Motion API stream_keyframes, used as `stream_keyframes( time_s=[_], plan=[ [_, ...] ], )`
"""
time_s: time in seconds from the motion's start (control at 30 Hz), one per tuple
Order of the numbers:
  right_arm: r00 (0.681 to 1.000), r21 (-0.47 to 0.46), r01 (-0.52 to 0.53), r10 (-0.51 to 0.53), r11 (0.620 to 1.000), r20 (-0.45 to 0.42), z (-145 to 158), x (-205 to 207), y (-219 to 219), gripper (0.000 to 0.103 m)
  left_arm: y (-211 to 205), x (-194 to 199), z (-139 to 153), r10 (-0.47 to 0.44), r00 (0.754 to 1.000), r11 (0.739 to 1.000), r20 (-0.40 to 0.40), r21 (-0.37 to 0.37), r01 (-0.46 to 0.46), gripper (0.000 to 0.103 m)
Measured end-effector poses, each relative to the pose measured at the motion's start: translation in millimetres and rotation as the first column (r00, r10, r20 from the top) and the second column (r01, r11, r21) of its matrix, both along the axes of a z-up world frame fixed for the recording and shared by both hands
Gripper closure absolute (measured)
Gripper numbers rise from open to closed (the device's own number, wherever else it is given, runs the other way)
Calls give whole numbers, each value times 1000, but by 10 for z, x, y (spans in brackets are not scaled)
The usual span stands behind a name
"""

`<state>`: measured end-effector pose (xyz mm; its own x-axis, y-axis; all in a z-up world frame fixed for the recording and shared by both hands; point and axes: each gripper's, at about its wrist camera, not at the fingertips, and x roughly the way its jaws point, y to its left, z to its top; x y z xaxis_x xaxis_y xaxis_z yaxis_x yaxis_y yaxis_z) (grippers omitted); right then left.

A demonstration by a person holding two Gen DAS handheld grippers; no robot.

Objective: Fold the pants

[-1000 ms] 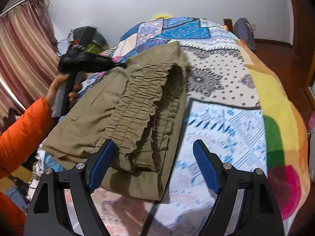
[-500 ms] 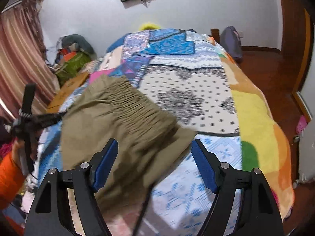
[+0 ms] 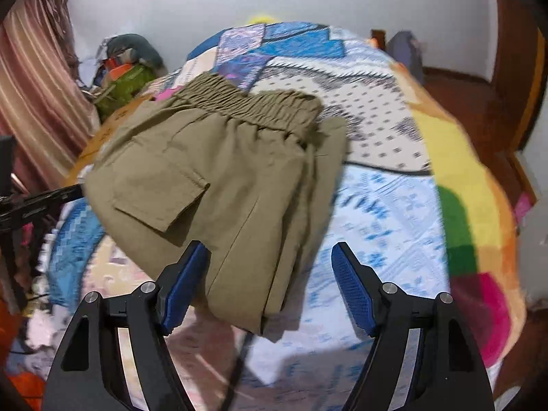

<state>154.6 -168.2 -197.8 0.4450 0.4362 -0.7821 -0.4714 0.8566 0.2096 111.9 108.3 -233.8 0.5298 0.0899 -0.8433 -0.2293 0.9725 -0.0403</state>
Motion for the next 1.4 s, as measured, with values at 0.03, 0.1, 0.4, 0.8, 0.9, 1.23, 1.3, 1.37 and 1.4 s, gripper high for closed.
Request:
stream_keyframes(
  time_s=[0.03, 0.1, 0.4, 0.8, 0.9, 1.23, 1.3, 1.37, 1.4],
  plan=[
    [1000, -9, 9, -9, 1000, -1, -3, 24, -23, 33, 16, -7, 20, -9, 1000, 1000, -3, 17, 9, 94],
    [1000, -28, 23, -23, 999, 5, 15, 66, -54, 34, 26, -4, 90, -26, 1000, 999, 6, 42, 26, 94],
    [997, 43, 43, -46, 998, 57, 299, 241, -152, 39, 4, 450, 541, -147, 984, 989, 104, 42, 143, 82],
    [999, 53, -36, 34, 998, 41, 172, 811, 196, 61, -143, 1406, 77, -278, 961, 957, 5, -87, 277, 80],
    [999, 12, -46, 46, 999, 10, -27, 921, 265, 62, -16, 1488, 26, -243, 970, 965, 20, -94, 244, 79],
    [999, -17, -37, 37, 999, 8, 65, 930, 181, 62, 90, 1392, 82, -195, 981, 975, -8, 103, 195, 79],
    [999, -13, -34, 34, 999, 0, 152, 881, 124, 61, 164, 1303, 168, -189, 982, 979, 9, 73, 188, 77],
    [1000, -3, -24, 24, 1000, 2, 228, 833, 64, 56, 213, 1197, 246, -181, 983, 983, 27, 50, 180, 63],
    [1000, 0, -17, 17, 1000, 6, 267, 802, 38, 51, 248, 1115, 304, -171, 984, 985, 45, 40, 169, 56]
  ],
)
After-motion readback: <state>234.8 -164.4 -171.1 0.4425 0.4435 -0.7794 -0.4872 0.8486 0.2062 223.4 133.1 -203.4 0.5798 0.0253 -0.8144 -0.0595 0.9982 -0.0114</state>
